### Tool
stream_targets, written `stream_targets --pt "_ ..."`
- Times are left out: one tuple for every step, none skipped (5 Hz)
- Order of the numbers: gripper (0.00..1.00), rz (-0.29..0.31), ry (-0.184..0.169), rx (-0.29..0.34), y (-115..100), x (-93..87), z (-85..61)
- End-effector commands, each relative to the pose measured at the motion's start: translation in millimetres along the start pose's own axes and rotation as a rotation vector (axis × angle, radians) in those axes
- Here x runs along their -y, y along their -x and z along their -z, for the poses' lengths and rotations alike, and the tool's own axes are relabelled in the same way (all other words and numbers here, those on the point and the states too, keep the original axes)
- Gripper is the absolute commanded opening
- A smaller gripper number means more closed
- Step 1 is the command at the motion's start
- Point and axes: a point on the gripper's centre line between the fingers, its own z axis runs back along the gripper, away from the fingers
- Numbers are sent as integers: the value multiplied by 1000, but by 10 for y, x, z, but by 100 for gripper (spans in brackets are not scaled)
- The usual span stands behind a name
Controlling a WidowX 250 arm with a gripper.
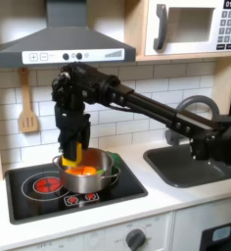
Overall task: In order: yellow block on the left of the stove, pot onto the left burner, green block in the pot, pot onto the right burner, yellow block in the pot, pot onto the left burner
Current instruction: 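Put the yellow block on the left of the stove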
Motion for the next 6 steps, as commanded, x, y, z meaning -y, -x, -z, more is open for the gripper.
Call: stream_targets --pt "0 -38 -13 -4 -93 -147 40" --pt "0 -43 -19 2 -144 -176 46" --pt "0 -60 -30 0 -178 -247 74" --pt "0 -72 -38 -5 -232 -315 107" --pt "0 -83 -49 -14 -282 -373 153" --pt "0 -101 -61 -16 -345 -465 173"
